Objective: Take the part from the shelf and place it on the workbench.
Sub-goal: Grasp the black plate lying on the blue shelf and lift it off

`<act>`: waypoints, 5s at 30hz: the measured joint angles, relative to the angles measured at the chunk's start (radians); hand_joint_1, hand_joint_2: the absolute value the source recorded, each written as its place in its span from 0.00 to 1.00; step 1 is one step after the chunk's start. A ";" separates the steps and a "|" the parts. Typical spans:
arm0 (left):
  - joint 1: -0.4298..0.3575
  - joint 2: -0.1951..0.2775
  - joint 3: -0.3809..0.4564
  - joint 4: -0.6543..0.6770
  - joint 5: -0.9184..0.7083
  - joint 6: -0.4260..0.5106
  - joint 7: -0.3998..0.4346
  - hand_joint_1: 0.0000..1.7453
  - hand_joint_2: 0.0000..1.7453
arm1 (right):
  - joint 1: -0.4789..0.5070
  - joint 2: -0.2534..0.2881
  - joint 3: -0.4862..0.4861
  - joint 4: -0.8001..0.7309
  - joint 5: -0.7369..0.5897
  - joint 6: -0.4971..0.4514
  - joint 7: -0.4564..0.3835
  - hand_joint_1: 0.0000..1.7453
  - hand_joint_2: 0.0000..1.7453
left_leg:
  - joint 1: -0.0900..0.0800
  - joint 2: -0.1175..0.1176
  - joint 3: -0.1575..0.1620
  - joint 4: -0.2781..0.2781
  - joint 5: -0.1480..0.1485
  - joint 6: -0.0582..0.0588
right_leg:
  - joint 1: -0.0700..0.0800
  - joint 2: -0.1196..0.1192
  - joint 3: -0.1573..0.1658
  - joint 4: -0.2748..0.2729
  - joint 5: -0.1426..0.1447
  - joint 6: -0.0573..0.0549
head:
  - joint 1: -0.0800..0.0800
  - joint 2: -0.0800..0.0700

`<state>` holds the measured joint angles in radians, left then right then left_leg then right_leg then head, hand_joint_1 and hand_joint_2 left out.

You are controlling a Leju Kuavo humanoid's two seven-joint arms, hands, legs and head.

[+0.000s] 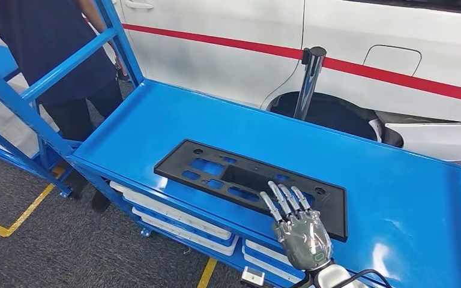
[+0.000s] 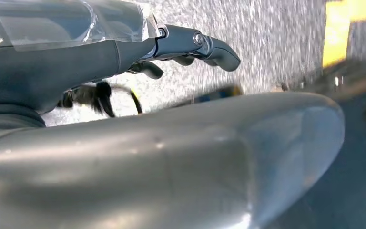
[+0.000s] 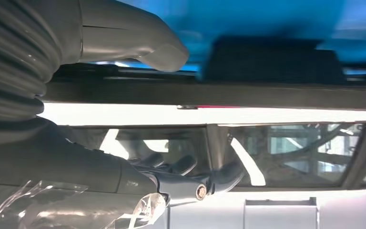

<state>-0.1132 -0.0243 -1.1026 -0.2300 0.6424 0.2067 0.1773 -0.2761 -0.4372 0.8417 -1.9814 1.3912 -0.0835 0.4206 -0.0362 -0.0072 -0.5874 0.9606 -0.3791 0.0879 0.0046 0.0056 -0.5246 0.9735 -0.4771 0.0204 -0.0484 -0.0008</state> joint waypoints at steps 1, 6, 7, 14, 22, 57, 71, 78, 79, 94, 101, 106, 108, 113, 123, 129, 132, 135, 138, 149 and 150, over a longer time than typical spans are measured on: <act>0.000 0.000 0.000 0.000 0.000 0.000 -0.002 0.00 0.00 | -0.001 0.000 0.000 0.000 0.000 0.000 0.000 0.00 1.00 | 0.001 0.000 0.000 -0.001 -0.001 -0.008 | 0.000 0.000 0.000 0.000 -0.001 -0.001 | 0.000 0.000; -0.001 -0.002 0.000 0.000 -0.001 0.000 -0.008 0.00 0.00 | -0.001 0.000 -0.001 0.000 0.000 0.000 0.000 0.00 1.00 | 0.001 0.001 0.000 -0.001 -0.005 -0.021 | 0.001 0.001 0.000 -0.001 -0.004 -0.004 | -0.001 0.000; -0.001 -0.002 0.000 0.000 -0.002 0.000 -0.009 0.00 0.00 | -0.001 0.000 -0.001 0.000 0.000 0.000 0.000 0.00 1.00 | 0.000 0.001 0.000 -0.001 -0.005 -0.021 | 0.001 0.001 0.000 -0.001 -0.004 -0.004 | -0.001 0.000; -0.001 -0.002 0.000 0.000 -0.005 0.001 -0.009 0.00 0.00 | -0.002 0.001 0.006 0.000 0.001 0.016 -0.020 0.00 1.00 | -0.001 0.000 0.001 -0.001 -0.005 -0.021 | -0.002 0.000 0.002 -0.002 -0.003 -0.003 | -0.001 0.000; -0.001 -0.004 0.000 0.000 -0.009 0.003 -0.009 0.00 0.00 | -0.010 0.018 0.046 0.017 0.002 0.029 -0.060 0.00 1.00 | 0.000 0.001 0.002 -0.001 -0.004 -0.021 | -0.001 0.000 0.003 -0.001 -0.002 -0.004 | -0.001 0.000; -0.001 -0.007 0.000 0.000 0.007 -0.002 -0.009 0.00 0.00 | 0.050 -0.006 -0.045 0.106 -0.069 -0.003 0.115 0.00 1.00 | 0.005 0.001 0.006 -0.001 -0.005 -0.024 | 0.003 0.001 0.006 -0.002 -0.004 -0.006 | 0.000 0.000; -0.001 -0.010 0.000 0.000 0.004 0.000 -0.012 0.00 0.00 | 0.069 -0.008 -0.108 0.180 -0.105 -0.034 0.133 0.00 1.00 | 0.005 0.001 0.013 -0.001 -0.006 -0.025 | 0.004 0.001 0.013 -0.002 -0.004 -0.006 | 0.000 0.000; -0.002 -0.010 0.000 0.000 0.001 0.003 -0.010 0.00 0.00 | 0.070 -0.008 -0.116 0.209 -0.083 -0.040 0.132 0.00 1.00 | 0.005 0.001 0.017 -0.001 -0.006 -0.025 | 0.004 0.001 0.016 -0.002 -0.004 -0.007 | 0.000 0.000; -0.002 -0.010 0.000 0.000 0.000 0.004 -0.011 0.00 0.00 | 0.070 -0.007 -0.116 0.213 -0.075 -0.040 0.131 0.00 1.00 | 0.005 0.001 0.017 -0.001 -0.006 -0.025 | 0.004 0.001 0.017 -0.002 -0.004 -0.007 | 0.000 0.000; -0.003 -0.013 -0.001 0.000 -0.006 0.014 -0.017 0.00 0.00 | 0.050 0.006 -0.098 0.267 0.009 -0.003 0.122 0.00 1.00 | 0.005 0.002 0.029 -0.001 -0.012 -0.029 | 0.004 0.002 0.028 -0.003 -0.007 -0.009 | 0.000 0.000; -0.005 -0.016 -0.001 0.000 0.004 0.016 -0.022 0.00 0.00 | 0.035 0.014 -0.082 0.273 0.023 0.044 0.109 0.00 1.00 | 0.005 0.002 0.041 -0.001 -0.022 -0.031 | 0.004 0.003 0.043 -0.004 -0.015 -0.010 | 0.000 0.000; -0.013 -0.019 -0.001 0.000 0.008 0.017 -0.025 0.00 0.00 | 0.025 0.024 -0.072 0.282 0.031 0.032 0.101 0.00 1.00 | 0.004 0.003 0.049 -0.001 -0.027 -0.029 | 0.003 0.004 0.051 -0.005 -0.018 -0.010 | -0.001 0.000; -0.018 -0.021 -0.001 0.000 0.009 0.017 -0.025 0.00 0.00 | 0.022 0.028 -0.071 0.287 0.027 0.016 0.101 0.00 1.00 | 0.004 0.003 0.049 -0.001 -0.024 -0.029 | 0.003 0.005 0.050 -0.005 -0.017 -0.010 | -0.001 0.000; -0.021 -0.025 -0.001 0.000 0.010 0.017 -0.026 0.00 0.00 | 0.021 0.039 -0.072 0.306 -0.005 -0.043 0.100 0.00 1.00 | 0.005 0.005 0.050 -0.001 -0.025 -0.030 | 0.004 0.005 0.050 -0.005 -0.018 -0.010 | -0.001 0.000; -0.019 -0.027 -0.001 0.000 0.010 0.017 -0.026 0.00 0.00 | 0.019 0.056 -0.074 0.329 -0.019 -0.091 0.107 0.00 1.00 | 0.006 0.005 0.053 -0.001 -0.030 -0.032 | 0.004 0.006 0.054 -0.005 -0.022 -0.012 | -0.001 0.000; -0.020 -0.027 -0.001 0.000 0.010 0.018 -0.026 0.00 0.00 | 0.018 0.064 -0.074 0.331 -0.019 -0.091 0.107 0.00 1.00 | 0.006 0.006 0.055 -0.001 -0.031 -0.032 | 0.005 0.006 0.056 -0.006 -0.024 -0.012 | -0.001 0.000; -0.020 -0.027 -0.001 0.000 0.010 0.018 -0.026 0.00 0.00 | 0.018 0.067 -0.075 0.333 -0.019 -0.091 0.107 0.00 1.00 | 0.006 0.006 0.055 -0.001 -0.031 -0.032 | 0.005 0.006 0.056 -0.006 -0.024 -0.013 | -0.001 0.000; -0.019 -0.027 -0.001 0.000 0.009 0.018 -0.026 0.00 0.00 | 0.017 0.070 -0.075 0.335 -0.016 -0.091 0.107 0.09 1.00 | 0.006 0.006 0.056 -0.001 -0.032 -0.033 | 0.005 0.006 0.056 -0.006 -0.025 -0.013 | -0.001 0.000; -0.019 -0.027 -0.001 0.000 0.008 0.018 -0.026 0.00 0.00 | 0.017 0.072 -0.075 0.337 0.002 -0.089 0.108 0.82 1.00 | 0.006 0.006 0.057 -0.001 -0.033 -0.033 | 0.005 0.006 0.057 -0.006 -0.025 -0.013 | -0.001 0.000; -0.018 -0.027 -0.002 0.000 0.007 0.023 -0.026 0.00 0.00 | 0.017 0.072 -0.071 0.344 0.063 -0.084 0.110 0.38 1.00 | 0.007 0.006 0.058 -0.001 -0.033 -0.033 | 0.005 0.006 0.058 -0.006 -0.026 -0.013 | -0.001 0.000; -0.018 -0.027 -0.002 0.000 0.007 0.023 -0.026 0.00 0.00 | 0.017 0.072 -0.071 0.345 0.064 -0.084 0.110 0.29 1.00 | 0.007 0.006 0.058 -0.001 -0.033 -0.033 | 0.005 0.006 0.058 -0.006 -0.026 -0.013 | -0.001 0.000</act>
<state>-0.1311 -0.0512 -1.1049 -0.2300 0.6493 0.2298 0.1513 -0.2588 -0.3655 0.7706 -1.6364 1.4550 -0.1673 0.5303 -0.0296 -0.0015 -0.5293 0.9595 -0.4121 0.0551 0.0096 0.0119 -0.4664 0.9678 -0.5030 0.0071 -0.0492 -0.0008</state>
